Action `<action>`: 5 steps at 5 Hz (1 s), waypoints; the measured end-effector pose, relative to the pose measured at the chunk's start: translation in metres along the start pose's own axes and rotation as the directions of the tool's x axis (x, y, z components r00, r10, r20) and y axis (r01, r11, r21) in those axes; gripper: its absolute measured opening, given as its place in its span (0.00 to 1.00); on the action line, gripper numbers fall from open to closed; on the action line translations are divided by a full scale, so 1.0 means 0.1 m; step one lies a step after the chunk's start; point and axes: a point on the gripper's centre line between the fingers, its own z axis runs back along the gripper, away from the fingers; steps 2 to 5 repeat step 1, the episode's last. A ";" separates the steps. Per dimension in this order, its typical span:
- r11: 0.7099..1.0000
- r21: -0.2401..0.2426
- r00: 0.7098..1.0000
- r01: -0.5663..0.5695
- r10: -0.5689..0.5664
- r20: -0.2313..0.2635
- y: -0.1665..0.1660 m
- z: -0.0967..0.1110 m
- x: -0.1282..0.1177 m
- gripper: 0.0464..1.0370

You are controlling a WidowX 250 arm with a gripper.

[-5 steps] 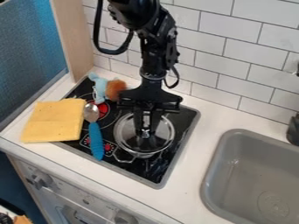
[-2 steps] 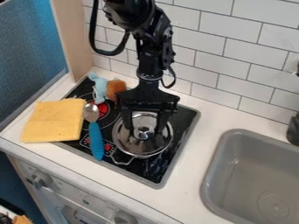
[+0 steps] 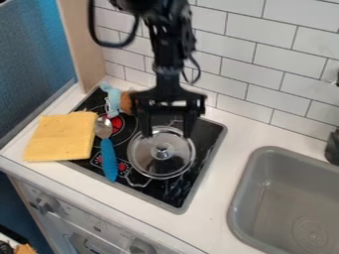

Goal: Take a lid and put it on the pot

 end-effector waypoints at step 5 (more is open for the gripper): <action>0.999 -0.033 0.999 -0.003 0.005 0.046 0.00 0.21 0.00 0.96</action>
